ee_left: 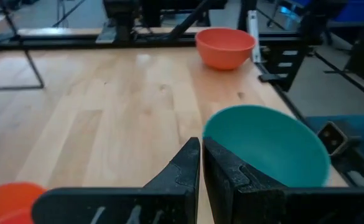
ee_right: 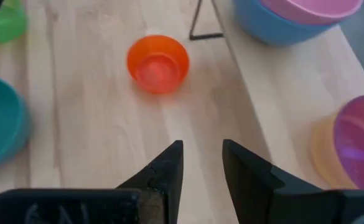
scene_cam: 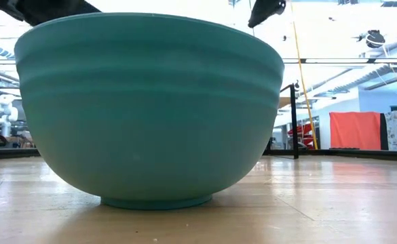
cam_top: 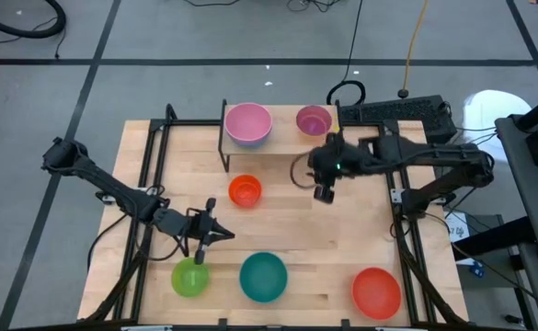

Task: Place and stack bowls onto a shelf
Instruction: Stack the green bowl on top of the pink bowl on the shelf

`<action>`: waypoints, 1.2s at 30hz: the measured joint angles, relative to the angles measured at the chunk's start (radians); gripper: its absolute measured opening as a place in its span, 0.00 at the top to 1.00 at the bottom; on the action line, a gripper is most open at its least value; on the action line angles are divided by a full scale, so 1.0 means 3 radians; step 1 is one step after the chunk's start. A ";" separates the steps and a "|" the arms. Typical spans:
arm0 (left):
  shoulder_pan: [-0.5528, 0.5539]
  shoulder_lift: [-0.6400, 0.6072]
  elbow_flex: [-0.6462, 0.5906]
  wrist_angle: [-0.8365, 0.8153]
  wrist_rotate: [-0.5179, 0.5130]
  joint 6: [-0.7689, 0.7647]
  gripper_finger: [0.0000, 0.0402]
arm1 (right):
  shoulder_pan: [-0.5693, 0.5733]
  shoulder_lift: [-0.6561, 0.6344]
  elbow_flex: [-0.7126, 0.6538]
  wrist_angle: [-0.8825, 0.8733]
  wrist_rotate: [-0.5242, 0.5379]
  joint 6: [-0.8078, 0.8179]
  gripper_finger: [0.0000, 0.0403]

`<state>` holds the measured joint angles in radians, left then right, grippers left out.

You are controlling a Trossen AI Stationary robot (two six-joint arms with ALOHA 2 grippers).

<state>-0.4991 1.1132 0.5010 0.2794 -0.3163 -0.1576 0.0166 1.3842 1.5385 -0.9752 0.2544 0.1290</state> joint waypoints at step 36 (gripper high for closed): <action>-0.0738 0.2566 0.2654 -0.1850 0.0356 0.0837 0.40 | 0.1437 -0.0011 -0.2775 0.3744 0.0294 0.0910 0.73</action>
<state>-0.7206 1.8830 1.2971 -0.2756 -0.2096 0.0935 0.4478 1.3808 0.7059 0.1479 0.3427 0.4021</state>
